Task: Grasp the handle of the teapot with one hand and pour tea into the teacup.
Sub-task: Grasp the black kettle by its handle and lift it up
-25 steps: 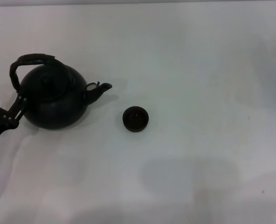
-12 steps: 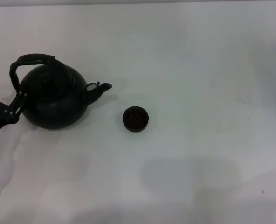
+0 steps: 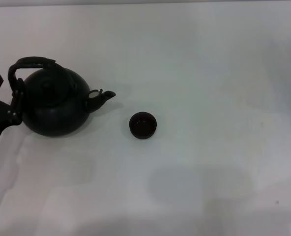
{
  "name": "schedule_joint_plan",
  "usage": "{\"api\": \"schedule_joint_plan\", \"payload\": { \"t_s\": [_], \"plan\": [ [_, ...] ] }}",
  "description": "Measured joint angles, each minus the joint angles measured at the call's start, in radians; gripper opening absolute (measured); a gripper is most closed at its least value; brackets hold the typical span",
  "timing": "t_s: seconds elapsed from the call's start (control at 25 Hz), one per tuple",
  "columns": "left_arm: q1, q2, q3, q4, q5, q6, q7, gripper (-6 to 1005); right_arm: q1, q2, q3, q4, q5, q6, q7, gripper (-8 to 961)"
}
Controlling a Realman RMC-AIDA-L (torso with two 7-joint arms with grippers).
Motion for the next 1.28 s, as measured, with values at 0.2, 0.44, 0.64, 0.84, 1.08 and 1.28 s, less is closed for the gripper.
{"api": "schedule_joint_plan", "payload": {
  "t_s": [0.2, 0.44, 0.64, 0.84, 1.08, 1.28],
  "plan": [
    [0.000, -0.001, 0.004, -0.001, 0.004, 0.001, 0.076, 398, 0.004, 0.000, 0.000, -0.002, 0.000, 0.000, 0.000, 845],
    [-0.001, -0.002, 0.004, -0.004, 0.005, 0.002, 0.093, 321, 0.011, 0.000, 0.000, 0.003, 0.000, 0.000, 0.000, 845],
    [0.001, -0.001, 0.003, -0.001, 0.008, 0.000, 0.091, 228, 0.011, 0.000, 0.000, 0.006, 0.000, 0.000, 0.000, 845],
    [-0.003, 0.001, 0.007, -0.001, 0.010, -0.002, 0.082, 148, 0.011, 0.000, 0.000, 0.007, 0.000, 0.000, 0.000, 845],
    [-0.001, 0.000, 0.006, 0.000, 0.011, 0.007, 0.081, 110, 0.011, 0.000, 0.000, 0.007, 0.000, 0.000, 0.000, 845],
    [-0.001, 0.000, 0.005, 0.000, 0.011, 0.029, 0.081, 104, 0.010, 0.000, 0.000, 0.008, 0.000, 0.000, 0.000, 845]
  ]
}}
